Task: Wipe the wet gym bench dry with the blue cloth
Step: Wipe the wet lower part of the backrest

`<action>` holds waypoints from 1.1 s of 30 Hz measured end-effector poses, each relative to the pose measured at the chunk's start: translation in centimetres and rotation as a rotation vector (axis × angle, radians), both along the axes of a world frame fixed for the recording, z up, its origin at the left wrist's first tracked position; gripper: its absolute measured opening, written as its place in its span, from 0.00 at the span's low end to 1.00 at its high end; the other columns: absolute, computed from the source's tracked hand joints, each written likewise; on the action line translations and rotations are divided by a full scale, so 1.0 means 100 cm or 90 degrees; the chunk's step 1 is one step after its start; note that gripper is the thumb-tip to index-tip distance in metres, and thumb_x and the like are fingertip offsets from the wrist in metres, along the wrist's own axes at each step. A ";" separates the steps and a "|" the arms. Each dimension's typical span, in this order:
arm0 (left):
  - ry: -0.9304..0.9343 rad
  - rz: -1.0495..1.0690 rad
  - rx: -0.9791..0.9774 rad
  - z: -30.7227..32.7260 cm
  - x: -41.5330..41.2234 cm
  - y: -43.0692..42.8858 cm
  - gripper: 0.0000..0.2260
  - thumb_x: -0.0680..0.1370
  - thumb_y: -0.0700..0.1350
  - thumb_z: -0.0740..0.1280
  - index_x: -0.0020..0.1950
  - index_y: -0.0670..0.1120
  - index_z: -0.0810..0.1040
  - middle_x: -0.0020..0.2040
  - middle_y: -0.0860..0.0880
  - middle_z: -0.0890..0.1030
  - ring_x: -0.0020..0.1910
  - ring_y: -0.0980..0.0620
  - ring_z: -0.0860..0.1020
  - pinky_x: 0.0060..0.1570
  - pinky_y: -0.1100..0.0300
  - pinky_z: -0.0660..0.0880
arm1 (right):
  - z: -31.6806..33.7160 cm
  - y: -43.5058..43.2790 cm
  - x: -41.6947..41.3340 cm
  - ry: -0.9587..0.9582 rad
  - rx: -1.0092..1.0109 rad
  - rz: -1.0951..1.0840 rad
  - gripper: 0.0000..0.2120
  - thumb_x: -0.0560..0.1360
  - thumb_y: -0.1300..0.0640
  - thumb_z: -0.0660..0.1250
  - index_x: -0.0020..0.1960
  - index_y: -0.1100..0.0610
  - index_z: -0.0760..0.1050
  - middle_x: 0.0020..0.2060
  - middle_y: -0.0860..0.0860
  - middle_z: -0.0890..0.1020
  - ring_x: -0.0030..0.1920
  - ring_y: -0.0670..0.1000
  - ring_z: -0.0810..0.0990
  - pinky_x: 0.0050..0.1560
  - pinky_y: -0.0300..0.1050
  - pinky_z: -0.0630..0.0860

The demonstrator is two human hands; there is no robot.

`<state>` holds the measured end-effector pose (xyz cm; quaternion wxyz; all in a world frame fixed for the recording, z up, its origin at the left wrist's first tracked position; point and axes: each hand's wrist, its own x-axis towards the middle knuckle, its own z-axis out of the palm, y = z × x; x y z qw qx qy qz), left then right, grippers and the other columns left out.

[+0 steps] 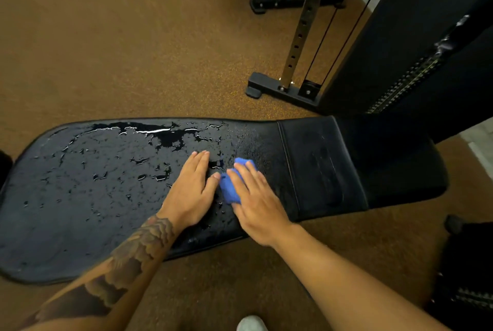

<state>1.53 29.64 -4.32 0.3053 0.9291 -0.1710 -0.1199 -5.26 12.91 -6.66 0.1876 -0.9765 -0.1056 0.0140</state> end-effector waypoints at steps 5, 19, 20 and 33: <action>0.002 -0.056 0.073 0.002 -0.005 0.009 0.33 0.79 0.60 0.50 0.79 0.43 0.50 0.79 0.48 0.51 0.77 0.54 0.44 0.72 0.64 0.42 | 0.003 -0.046 -0.023 0.013 -0.003 -0.067 0.31 0.74 0.53 0.54 0.76 0.58 0.56 0.76 0.55 0.57 0.76 0.57 0.51 0.74 0.56 0.55; -0.102 -0.060 0.107 -0.011 -0.023 0.046 0.37 0.77 0.66 0.48 0.78 0.42 0.55 0.79 0.48 0.51 0.78 0.51 0.44 0.75 0.55 0.43 | 0.001 0.014 -0.047 0.000 0.019 -0.059 0.30 0.76 0.51 0.54 0.76 0.56 0.54 0.77 0.54 0.55 0.77 0.56 0.48 0.75 0.56 0.52; -0.108 -0.062 0.116 -0.010 -0.026 0.047 0.37 0.77 0.66 0.48 0.78 0.42 0.55 0.79 0.48 0.51 0.78 0.51 0.44 0.75 0.55 0.43 | 0.000 0.004 -0.055 0.002 0.020 -0.075 0.31 0.75 0.50 0.53 0.76 0.56 0.54 0.77 0.54 0.55 0.77 0.55 0.48 0.74 0.56 0.53; -0.126 -0.088 0.301 -0.020 -0.114 0.101 0.38 0.78 0.66 0.51 0.75 0.37 0.60 0.78 0.43 0.57 0.78 0.42 0.52 0.75 0.48 0.47 | -0.003 -0.010 -0.011 -0.006 -0.011 -0.197 0.30 0.77 0.54 0.59 0.75 0.59 0.55 0.76 0.58 0.57 0.76 0.60 0.50 0.74 0.58 0.54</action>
